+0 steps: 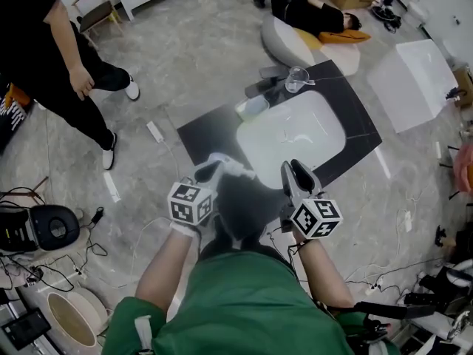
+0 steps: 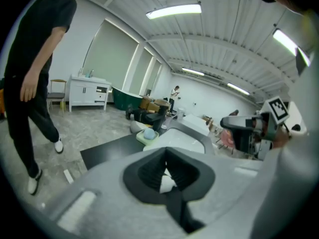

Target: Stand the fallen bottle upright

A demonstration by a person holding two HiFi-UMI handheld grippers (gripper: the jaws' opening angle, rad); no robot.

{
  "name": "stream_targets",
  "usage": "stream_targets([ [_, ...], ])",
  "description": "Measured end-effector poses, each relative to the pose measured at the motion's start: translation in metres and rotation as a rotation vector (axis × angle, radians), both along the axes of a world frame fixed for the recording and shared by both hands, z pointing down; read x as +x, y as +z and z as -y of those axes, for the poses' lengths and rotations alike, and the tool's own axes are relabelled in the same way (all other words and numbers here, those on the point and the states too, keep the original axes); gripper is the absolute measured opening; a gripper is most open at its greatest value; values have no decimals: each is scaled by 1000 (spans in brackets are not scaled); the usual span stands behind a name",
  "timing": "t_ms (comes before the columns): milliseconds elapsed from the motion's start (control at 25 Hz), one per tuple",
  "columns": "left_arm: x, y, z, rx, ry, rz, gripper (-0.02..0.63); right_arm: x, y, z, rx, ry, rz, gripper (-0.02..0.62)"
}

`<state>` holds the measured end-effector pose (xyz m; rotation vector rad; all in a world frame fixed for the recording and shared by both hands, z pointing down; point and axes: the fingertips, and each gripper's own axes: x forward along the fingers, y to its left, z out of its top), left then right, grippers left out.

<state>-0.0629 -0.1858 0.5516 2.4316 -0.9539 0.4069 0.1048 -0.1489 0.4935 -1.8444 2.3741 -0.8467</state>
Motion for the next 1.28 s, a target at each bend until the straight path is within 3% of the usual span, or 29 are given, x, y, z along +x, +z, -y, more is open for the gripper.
stream_targets([
  [320,-4,-12,-3,80,-28,60,55,-7,-19,-6,58,-40,-108,71],
  [1280,9,-53,0,190,-36,112,55,19,-57,-11,137,-24,-68,71],
])
